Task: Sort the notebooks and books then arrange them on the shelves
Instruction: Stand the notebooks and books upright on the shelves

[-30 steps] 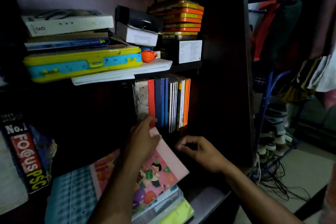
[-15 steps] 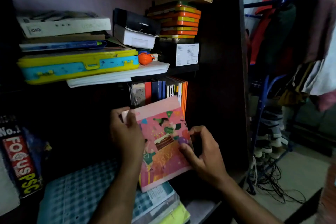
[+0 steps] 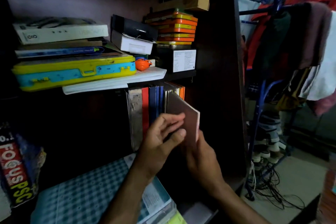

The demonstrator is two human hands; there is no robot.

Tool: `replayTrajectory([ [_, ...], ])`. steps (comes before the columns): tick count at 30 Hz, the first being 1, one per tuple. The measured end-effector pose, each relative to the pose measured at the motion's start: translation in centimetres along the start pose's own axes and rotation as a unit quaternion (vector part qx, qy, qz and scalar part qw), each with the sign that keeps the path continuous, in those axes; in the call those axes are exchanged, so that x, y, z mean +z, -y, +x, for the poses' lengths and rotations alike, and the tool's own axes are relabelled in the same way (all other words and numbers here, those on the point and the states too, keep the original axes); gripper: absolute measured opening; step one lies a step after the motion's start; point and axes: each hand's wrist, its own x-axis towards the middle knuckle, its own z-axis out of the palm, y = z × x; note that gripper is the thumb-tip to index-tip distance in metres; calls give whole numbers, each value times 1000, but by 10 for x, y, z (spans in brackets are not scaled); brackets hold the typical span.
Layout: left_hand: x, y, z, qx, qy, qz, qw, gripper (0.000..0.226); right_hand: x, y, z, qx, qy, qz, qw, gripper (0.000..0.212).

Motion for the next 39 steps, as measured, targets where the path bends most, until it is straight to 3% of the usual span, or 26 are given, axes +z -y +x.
replayTrajectory([
  [1, -5, 0, 2, 39, -67, 75, 994, 22, -1, -4, 0, 25, -45, -4, 999, 44],
  [3, -20, 2, 6, 115, -253, 226, 934, 12, -5, -9, 0, 68, -115, -5, 991, 39],
  [5, -38, 5, 7, 145, -397, 274, 864, 28, -8, -9, 1, 89, -134, -4, 987, 41],
  [7, -51, 11, 9, 99, -437, 268, 853, 56, -10, -7, 1, 82, -132, -8, 988, 46],
  [10, -56, 20, 11, -9, -400, 270, 876, 80, -11, -9, 2, 70, -128, -22, 989, 57],
  [12, -51, 20, 9, -40, -363, 243, 899, 86, -11, -12, 3, 72, -115, -19, 991, 63],
  [19, -45, 11, 6, -45, -340, 232, 910, 88, -8, -10, 2, 37, -90, 22, 995, 62],
  [23, -45, 10, 6, -44, -337, 229, 912, 86, -7, -10, 4, 25, -93, 31, 995, 82],
  [32, -49, 14, 5, -47, -337, 223, 914, 85, -4, -6, 56, 47, -80, 29, 995, 41],
  [35, -48, 14, 6, -44, -335, 223, 914, 86, 19, -11, 54, 102, 23, 8, 994, 28],
  [37, -47, 13, 6, -44, -331, 222, 916, 87, 34, -18, 48, 110, 99, -87, 985, 32],
  [39, -46, 14, 6, -46, -324, 219, 919, 87, 38, -17, 49, 111, 88, -130, 981, 44],
])
